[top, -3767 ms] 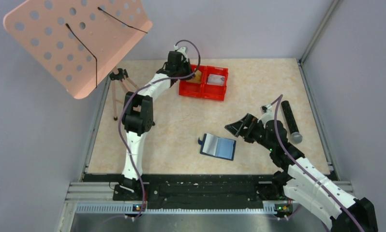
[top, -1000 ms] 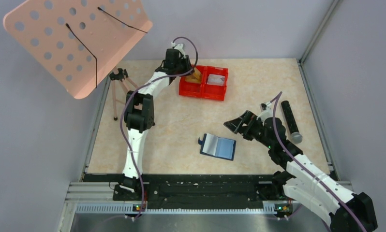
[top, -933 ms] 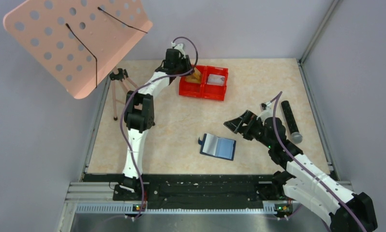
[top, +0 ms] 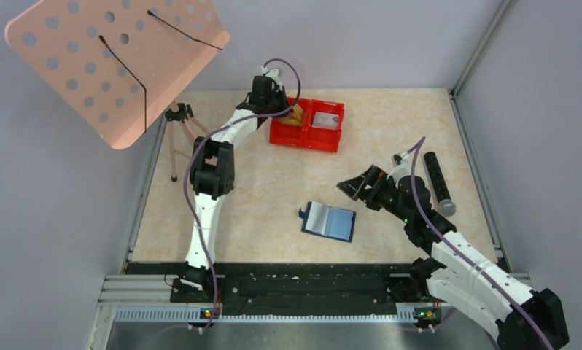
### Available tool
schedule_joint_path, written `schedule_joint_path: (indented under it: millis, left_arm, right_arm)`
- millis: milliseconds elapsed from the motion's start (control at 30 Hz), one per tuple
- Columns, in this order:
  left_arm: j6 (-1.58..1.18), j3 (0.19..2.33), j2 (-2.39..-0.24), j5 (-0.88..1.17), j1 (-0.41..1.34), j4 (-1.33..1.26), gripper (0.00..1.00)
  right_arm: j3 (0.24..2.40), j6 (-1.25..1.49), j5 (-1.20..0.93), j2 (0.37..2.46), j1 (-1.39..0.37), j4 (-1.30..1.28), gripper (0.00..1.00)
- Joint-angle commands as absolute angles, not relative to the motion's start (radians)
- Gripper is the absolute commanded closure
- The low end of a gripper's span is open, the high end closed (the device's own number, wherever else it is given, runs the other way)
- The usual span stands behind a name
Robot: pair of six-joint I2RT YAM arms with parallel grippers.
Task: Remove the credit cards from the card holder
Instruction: Place the credit card in the storage box.
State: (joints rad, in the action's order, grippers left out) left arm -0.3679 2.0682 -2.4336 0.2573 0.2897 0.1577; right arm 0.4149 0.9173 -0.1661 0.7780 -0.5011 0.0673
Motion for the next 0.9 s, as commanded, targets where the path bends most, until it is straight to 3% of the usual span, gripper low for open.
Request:
schedule_joint_path:
  millis: [0, 867]
  left_arm:
    - [-0.367, 2.097, -2.406, 0.256, 0.286, 0.117, 1.00]
    - [-0.407, 2.039, -2.337, 0.195, 0.270, 0.086, 1.00]
  right_arm:
    - [0.455, 0.913, -0.167, 0.787, -0.502, 0.113, 0.03]
    - [0.441, 0.915, -0.172, 0.802, -0.502, 0.139, 0.03]
